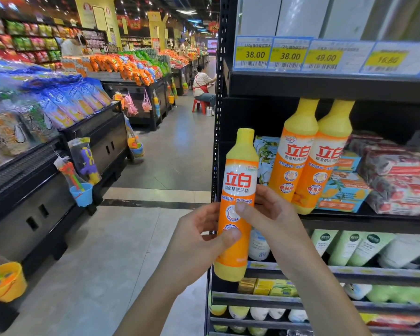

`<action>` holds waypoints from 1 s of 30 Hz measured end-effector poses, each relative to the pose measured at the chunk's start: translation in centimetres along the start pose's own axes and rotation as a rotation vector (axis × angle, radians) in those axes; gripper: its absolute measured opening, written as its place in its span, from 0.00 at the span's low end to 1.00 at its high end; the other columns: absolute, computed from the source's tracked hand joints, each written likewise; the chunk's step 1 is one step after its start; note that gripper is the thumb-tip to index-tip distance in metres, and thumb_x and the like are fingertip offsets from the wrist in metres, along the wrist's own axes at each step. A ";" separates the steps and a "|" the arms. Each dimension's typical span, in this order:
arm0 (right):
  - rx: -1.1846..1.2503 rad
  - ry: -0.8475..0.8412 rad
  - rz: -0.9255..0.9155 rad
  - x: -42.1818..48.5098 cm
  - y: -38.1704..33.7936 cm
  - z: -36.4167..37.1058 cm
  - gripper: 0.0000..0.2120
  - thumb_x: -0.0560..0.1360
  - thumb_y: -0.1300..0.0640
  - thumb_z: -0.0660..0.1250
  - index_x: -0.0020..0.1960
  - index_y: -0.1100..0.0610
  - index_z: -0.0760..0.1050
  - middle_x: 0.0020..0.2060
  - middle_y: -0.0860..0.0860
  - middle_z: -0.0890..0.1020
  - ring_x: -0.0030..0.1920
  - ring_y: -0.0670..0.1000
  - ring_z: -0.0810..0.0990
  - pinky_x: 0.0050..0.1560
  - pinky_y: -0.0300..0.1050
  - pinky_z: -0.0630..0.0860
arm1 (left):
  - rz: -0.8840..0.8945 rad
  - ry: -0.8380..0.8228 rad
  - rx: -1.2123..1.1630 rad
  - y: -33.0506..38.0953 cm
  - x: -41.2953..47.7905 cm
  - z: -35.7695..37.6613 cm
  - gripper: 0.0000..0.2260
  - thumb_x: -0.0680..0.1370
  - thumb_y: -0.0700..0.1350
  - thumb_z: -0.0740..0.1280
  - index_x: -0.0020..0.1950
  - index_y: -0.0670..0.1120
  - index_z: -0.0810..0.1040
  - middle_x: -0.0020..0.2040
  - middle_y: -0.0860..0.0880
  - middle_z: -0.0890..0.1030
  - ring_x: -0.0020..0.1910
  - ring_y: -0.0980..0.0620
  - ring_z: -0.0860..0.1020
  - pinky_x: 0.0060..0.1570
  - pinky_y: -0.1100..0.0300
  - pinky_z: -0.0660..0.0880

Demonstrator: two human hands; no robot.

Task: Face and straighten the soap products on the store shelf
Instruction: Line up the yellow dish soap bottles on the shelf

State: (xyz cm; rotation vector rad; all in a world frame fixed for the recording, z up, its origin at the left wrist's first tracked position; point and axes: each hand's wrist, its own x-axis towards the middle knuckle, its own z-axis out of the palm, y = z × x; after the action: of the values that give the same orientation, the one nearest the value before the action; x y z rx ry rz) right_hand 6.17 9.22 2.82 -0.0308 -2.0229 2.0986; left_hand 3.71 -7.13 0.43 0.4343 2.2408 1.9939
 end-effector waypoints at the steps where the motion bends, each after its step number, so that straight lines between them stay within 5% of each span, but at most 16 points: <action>1: 0.000 0.006 -0.002 -0.1 0.0 0.0 0.27 0.64 0.46 0.76 0.62 0.48 0.79 0.53 0.44 0.87 0.55 0.45 0.85 0.52 0.43 0.81 | -0.001 0.003 0.000 0.0 0.0 0.1 0.19 0.72 0.50 0.78 0.58 0.64 0.77 0.53 0.66 0.84 0.55 0.63 0.82 0.47 0.65 0.81; 15: -0.004 -0.030 -0.054 -0.4 0.2 -0.2 0.17 0.76 0.60 0.73 0.62 0.47 0.80 0.54 0.44 0.87 0.56 0.44 0.85 0.52 0.41 0.82 | 0.020 0.008 -0.013 0.2 0.6 0.8 0.20 0.66 0.55 0.77 0.56 0.64 0.76 0.50 0.71 0.82 0.52 0.69 0.80 0.38 0.73 0.77; 20: -0.065 -0.023 -0.071 -0.4 1.2 -1.3 0.15 0.75 0.51 0.71 0.61 0.48 0.80 0.54 0.42 0.87 0.57 0.43 0.84 0.58 0.45 0.82 | 0.012 0.050 0.041 0.3 1.4 1.0 0.22 0.63 0.60 0.75 0.55 0.66 0.75 0.51 0.66 0.83 0.52 0.62 0.82 0.43 0.69 0.78; 25: -0.738 0.211 -0.284 -0.3 4.9 -4.0 0.13 0.76 0.50 0.74 0.60 0.49 0.82 0.54 0.40 0.83 0.57 0.42 0.81 0.59 0.43 0.79 | 0.014 0.094 0.037 1.0 2.5 0.3 0.21 0.64 0.58 0.76 0.53 0.66 0.74 0.50 0.67 0.81 0.48 0.68 0.81 0.43 0.68 0.76; 30: -1.217 0.287 -0.503 0.8 7.6 -4.9 0.18 0.69 0.54 0.81 0.57 0.57 0.84 0.50 0.51 0.84 0.51 0.56 0.82 0.45 0.51 0.81 | 0.024 0.094 0.014 1.6 4.9 0.0 0.17 0.71 0.48 0.78 0.52 0.64 0.75 0.47 0.67 0.82 0.45 0.72 0.80 0.34 0.72 0.75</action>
State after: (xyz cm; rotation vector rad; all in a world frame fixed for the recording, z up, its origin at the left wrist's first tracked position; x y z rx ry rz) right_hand 5.07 14.04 -4.82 -0.0172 -2.4182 0.3713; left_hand -0.77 -5.55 2.56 0.3786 2.3158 2.0530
